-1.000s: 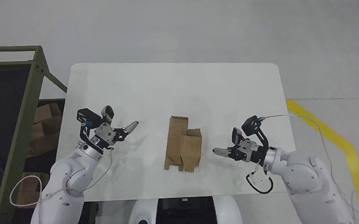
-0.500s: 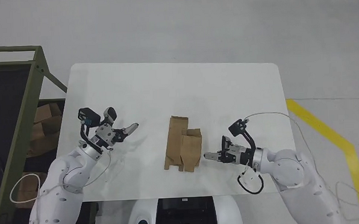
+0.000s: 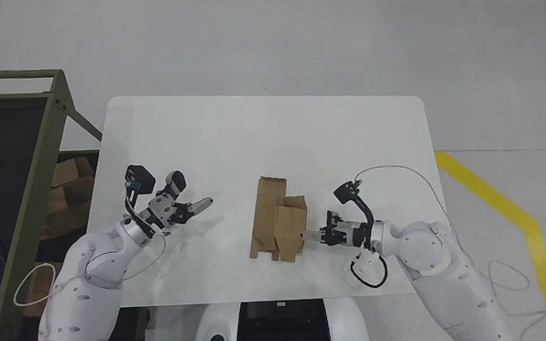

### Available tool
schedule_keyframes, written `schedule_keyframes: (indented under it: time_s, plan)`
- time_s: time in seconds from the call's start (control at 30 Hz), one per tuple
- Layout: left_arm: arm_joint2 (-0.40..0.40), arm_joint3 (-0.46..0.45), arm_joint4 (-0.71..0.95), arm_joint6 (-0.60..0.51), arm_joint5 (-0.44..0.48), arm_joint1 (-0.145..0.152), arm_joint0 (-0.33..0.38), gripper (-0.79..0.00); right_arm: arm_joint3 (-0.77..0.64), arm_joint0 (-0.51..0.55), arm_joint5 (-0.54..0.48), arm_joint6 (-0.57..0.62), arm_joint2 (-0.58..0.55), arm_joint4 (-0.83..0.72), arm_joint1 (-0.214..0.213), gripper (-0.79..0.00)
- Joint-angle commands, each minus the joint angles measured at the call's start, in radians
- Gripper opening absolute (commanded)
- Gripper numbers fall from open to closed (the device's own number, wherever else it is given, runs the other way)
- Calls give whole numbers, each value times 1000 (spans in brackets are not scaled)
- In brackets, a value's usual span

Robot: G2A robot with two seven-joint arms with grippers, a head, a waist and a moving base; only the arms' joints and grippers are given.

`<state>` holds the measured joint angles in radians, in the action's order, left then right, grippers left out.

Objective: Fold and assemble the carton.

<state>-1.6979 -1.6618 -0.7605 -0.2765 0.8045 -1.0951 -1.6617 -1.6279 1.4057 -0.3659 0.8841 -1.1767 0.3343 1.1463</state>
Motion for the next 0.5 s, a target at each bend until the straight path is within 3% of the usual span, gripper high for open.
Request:
schedule_keyframes:
  time_s: [0.0,0.47]
  plan:
    - [1,3,6,-8,-1,2,3,0,19,-18,5,-1,16,-9,3,0]
    - [5,-7,-23,11,-14,9,-8,0,155,-119,-12,11,100,-126,18,-12]
